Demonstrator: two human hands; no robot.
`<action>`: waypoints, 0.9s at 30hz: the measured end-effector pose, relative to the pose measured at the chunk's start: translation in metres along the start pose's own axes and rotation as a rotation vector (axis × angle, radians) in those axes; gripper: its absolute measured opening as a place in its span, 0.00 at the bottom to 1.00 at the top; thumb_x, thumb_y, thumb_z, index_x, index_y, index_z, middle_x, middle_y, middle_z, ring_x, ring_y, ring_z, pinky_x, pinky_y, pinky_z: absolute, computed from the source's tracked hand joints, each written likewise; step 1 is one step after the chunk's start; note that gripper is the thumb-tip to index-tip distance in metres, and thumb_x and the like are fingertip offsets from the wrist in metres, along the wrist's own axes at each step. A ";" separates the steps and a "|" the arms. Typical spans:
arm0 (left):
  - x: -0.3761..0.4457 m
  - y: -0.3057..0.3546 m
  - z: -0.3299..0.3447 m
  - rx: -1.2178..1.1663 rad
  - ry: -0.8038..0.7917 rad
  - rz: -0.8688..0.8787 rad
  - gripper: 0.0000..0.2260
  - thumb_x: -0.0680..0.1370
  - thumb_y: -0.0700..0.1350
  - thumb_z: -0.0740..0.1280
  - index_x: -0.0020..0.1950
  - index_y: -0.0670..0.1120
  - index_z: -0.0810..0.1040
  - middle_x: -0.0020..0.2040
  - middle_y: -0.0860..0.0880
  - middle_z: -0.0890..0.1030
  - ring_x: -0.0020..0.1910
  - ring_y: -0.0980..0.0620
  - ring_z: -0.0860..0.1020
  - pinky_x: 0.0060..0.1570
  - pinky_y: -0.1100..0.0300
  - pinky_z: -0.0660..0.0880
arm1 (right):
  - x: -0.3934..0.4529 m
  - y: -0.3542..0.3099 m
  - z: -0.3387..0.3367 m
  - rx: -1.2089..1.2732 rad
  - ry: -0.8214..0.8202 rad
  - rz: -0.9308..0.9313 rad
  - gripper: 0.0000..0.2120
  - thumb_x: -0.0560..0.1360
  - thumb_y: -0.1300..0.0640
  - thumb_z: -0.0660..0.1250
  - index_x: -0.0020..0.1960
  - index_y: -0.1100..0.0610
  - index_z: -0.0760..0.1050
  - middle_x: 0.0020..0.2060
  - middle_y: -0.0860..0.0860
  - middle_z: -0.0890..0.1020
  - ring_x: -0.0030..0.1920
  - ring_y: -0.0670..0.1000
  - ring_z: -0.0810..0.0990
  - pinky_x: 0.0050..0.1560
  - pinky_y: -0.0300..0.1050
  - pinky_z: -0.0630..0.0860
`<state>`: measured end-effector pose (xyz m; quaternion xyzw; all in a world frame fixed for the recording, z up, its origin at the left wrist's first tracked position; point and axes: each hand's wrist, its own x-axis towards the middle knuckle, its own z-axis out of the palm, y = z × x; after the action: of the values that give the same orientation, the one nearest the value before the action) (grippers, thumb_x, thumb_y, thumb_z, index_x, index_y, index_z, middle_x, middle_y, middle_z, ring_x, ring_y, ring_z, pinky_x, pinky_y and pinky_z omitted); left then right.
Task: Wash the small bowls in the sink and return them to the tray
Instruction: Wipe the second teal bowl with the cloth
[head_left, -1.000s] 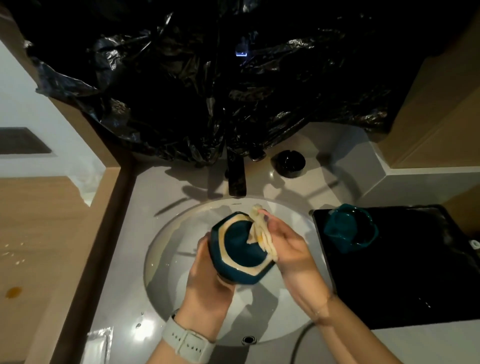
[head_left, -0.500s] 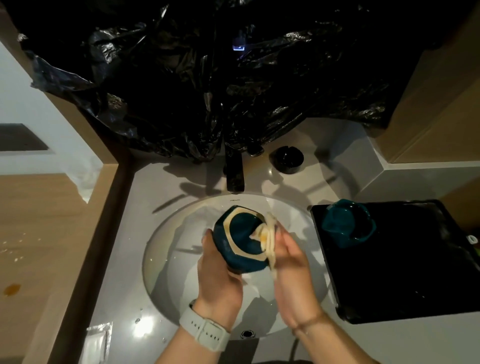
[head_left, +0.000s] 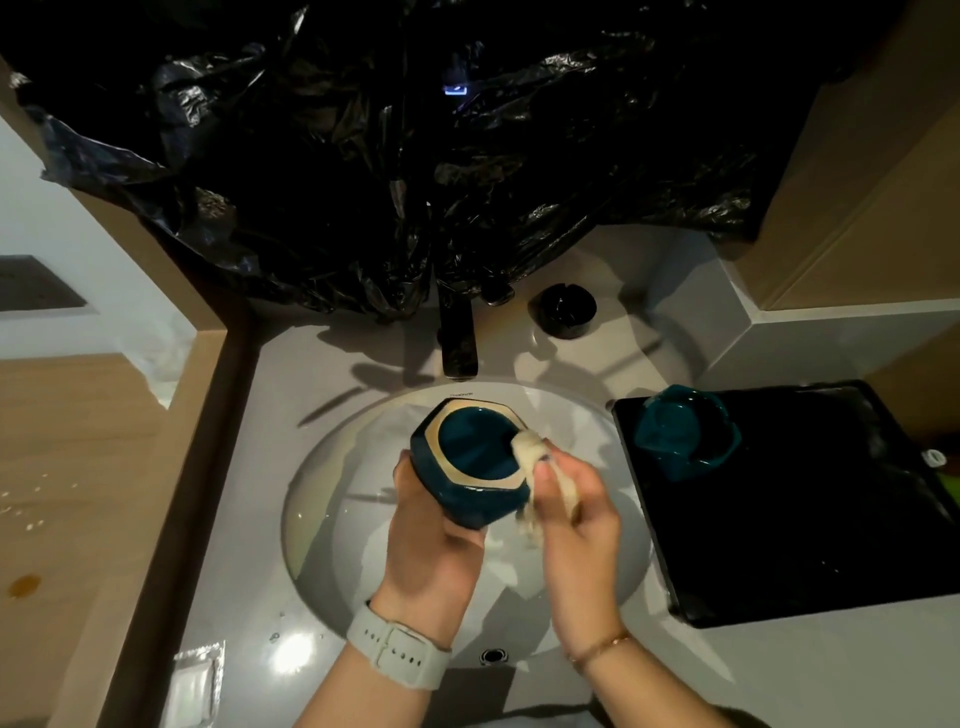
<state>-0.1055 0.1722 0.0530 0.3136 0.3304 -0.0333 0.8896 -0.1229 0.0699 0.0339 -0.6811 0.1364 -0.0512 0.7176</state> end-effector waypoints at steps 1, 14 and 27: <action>0.001 -0.002 -0.001 0.004 0.027 0.034 0.20 0.85 0.49 0.52 0.50 0.50 0.84 0.51 0.44 0.85 0.52 0.46 0.83 0.57 0.49 0.77 | -0.007 0.001 0.003 -0.009 -0.021 -0.046 0.04 0.73 0.50 0.68 0.47 0.42 0.79 0.49 0.45 0.81 0.52 0.44 0.80 0.52 0.34 0.75; -0.011 -0.010 0.009 0.191 0.097 0.032 0.25 0.84 0.56 0.51 0.53 0.40 0.81 0.45 0.40 0.86 0.43 0.47 0.85 0.48 0.54 0.77 | -0.001 0.017 -0.007 -0.325 -0.197 -0.552 0.15 0.71 0.54 0.71 0.58 0.47 0.78 0.47 0.45 0.75 0.51 0.48 0.79 0.53 0.38 0.76; -0.006 0.012 0.001 0.651 0.068 0.226 0.19 0.84 0.51 0.54 0.51 0.41 0.79 0.43 0.44 0.85 0.41 0.55 0.83 0.43 0.67 0.76 | 0.010 0.005 0.009 -0.473 -0.343 -0.473 0.12 0.74 0.50 0.66 0.56 0.46 0.80 0.39 0.45 0.72 0.40 0.46 0.77 0.42 0.37 0.75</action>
<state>-0.1071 0.1803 0.0635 0.6163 0.2951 -0.0278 0.7296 -0.1120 0.0761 0.0284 -0.8393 -0.1387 -0.0677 0.5213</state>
